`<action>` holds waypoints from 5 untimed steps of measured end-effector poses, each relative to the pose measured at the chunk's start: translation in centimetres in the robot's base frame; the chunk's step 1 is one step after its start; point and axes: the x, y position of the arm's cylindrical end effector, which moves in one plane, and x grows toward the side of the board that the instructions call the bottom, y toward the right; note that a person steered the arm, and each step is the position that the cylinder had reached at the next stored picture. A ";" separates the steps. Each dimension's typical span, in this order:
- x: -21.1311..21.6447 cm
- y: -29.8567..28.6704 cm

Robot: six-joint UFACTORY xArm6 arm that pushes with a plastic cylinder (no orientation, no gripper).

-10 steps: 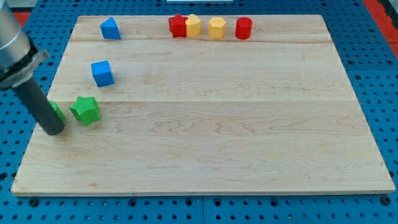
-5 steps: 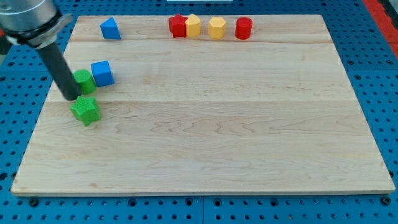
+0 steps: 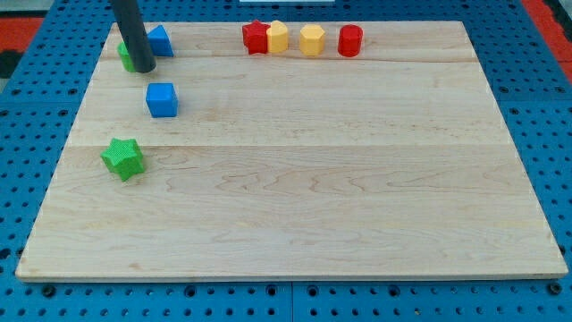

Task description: Push green circle to the top left of the board

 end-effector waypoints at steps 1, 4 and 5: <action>0.4 0.6; -3.3 9.8; -7.5 10.4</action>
